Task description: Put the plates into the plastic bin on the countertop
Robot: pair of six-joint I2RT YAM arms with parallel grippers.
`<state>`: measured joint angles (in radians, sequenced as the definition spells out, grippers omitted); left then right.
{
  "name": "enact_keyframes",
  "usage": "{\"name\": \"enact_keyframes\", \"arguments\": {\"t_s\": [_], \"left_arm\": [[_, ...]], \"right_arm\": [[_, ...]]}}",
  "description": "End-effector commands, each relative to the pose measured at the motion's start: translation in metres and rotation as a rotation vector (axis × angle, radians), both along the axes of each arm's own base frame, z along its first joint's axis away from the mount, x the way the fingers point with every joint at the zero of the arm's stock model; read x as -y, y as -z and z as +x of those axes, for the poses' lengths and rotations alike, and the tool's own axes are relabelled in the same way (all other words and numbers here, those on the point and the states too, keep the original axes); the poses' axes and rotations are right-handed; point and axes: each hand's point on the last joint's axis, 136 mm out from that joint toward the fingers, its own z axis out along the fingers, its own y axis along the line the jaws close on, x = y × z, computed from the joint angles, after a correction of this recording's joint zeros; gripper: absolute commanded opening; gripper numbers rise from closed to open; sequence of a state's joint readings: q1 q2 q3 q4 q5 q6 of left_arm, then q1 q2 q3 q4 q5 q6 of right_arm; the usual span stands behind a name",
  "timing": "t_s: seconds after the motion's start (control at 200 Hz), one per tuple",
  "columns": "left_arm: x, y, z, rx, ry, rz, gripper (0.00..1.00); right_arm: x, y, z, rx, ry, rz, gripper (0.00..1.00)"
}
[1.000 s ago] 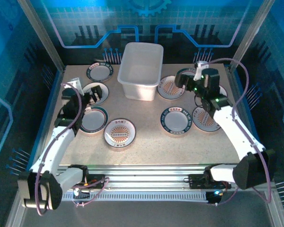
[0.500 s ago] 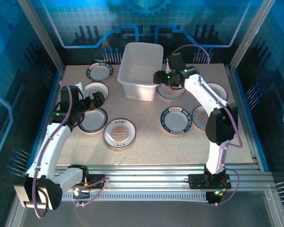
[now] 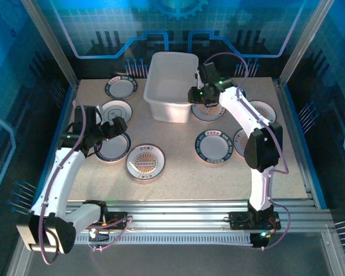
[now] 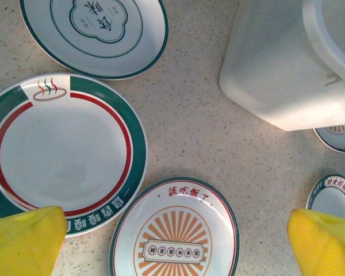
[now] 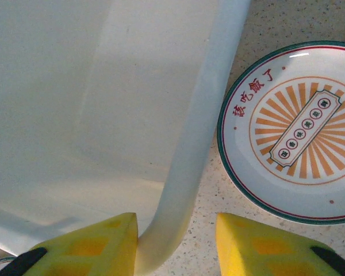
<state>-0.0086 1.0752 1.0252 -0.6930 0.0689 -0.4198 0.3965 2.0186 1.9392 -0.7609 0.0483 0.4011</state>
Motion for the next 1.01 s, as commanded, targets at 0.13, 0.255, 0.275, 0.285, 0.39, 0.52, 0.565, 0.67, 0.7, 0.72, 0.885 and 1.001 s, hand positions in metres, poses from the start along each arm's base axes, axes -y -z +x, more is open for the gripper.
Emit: {"name": "enact_keyframes", "arguments": {"t_s": [0.13, 0.255, 0.275, 0.285, 0.39, 0.52, 0.565, 0.67, 0.7, 0.72, 0.885, 1.001], "left_arm": [[-0.005, -0.008, -0.006, -0.036, -0.025, 0.004, 0.99], [-0.006, -0.011, -0.009, -0.042, -0.031, 0.009, 0.99], [-0.006, -0.011, -0.010, -0.041, -0.030, 0.010, 0.99], [-0.006, -0.011, -0.010, -0.041, -0.030, 0.010, 0.99], [-0.007, -0.012, -0.011, -0.041, -0.037, 0.011, 0.99], [-0.009, -0.011, -0.014, -0.037, -0.046, 0.015, 0.99], [-0.009, -0.011, -0.014, -0.037, -0.048, 0.018, 0.99], [-0.012, -0.010, -0.015, -0.040, -0.057, 0.023, 0.99], [-0.012, -0.011, -0.016, -0.038, -0.058, 0.025, 0.99], [-0.013, -0.010, -0.016, -0.038, -0.058, 0.029, 0.99], [-0.023, -0.011, -0.018, -0.032, -0.106, 0.055, 0.99], [-0.028, -0.011, -0.021, -0.029, -0.136, 0.057, 0.99]], "right_arm": [[-0.004, 0.009, -0.007, -0.045, -0.051, -0.028, 0.36], [-0.002, 0.009, -0.006, -0.047, -0.041, -0.039, 0.47], [-0.002, 0.009, -0.005, -0.046, -0.038, -0.041, 0.49], [-0.002, 0.010, -0.005, -0.047, -0.036, -0.042, 0.50], [-0.001, 0.014, 0.002, -0.064, -0.008, -0.052, 0.55], [-0.003, 0.016, 0.014, -0.081, 0.010, -0.061, 0.56], [-0.004, 0.016, 0.017, -0.082, 0.013, -0.060, 0.55], [-0.006, 0.016, 0.021, -0.083, 0.019, -0.057, 0.53], [-0.006, 0.016, 0.021, -0.085, 0.017, -0.058, 0.50], [-0.007, 0.015, 0.021, -0.086, 0.014, -0.058, 0.49], [-0.006, 0.016, 0.017, -0.097, -0.003, -0.071, 0.41], [-0.006, 0.014, 0.011, -0.096, -0.021, -0.080, 0.34]]}}
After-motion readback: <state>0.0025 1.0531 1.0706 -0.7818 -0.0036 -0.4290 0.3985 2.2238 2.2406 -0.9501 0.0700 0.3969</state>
